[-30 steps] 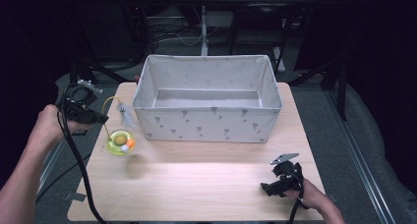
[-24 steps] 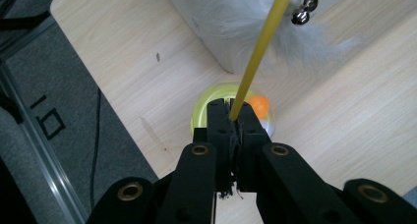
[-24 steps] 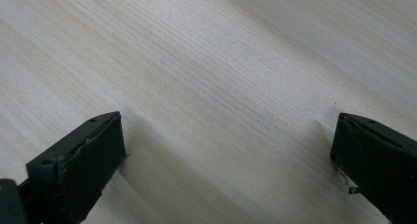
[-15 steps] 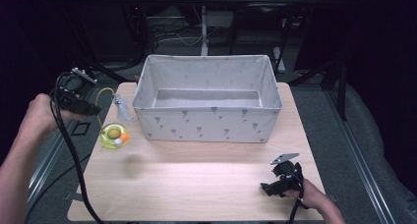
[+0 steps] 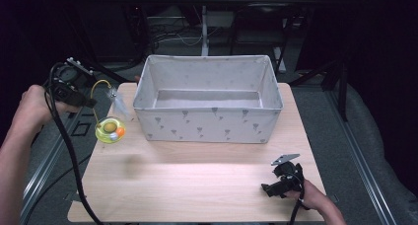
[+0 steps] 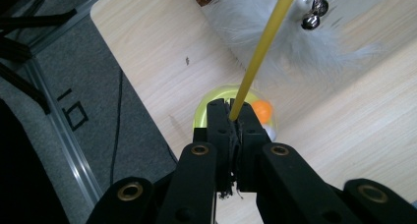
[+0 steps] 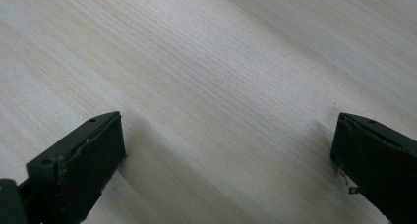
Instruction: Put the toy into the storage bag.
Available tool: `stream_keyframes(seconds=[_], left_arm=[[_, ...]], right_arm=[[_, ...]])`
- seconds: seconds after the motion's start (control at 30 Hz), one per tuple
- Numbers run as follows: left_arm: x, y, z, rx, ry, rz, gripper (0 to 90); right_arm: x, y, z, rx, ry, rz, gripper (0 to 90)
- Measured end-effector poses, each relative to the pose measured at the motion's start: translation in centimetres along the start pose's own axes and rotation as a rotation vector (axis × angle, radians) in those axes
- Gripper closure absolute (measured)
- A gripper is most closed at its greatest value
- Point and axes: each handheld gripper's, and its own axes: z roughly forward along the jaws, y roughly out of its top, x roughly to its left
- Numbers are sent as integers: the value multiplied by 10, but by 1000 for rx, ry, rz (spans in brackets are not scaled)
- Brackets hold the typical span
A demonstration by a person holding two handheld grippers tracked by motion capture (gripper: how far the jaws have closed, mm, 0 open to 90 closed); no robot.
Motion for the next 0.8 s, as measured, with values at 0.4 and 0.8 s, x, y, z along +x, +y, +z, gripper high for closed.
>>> stream_keyframes(seconds=[0.4,0.8], left_arm=[[5,13,-15,-9,39,2,880],[10,28,-32,-26,69,4,880]], right_arm=[[0,0,0,1,0,0,0],[0,0,0,-1,0,0,0]])
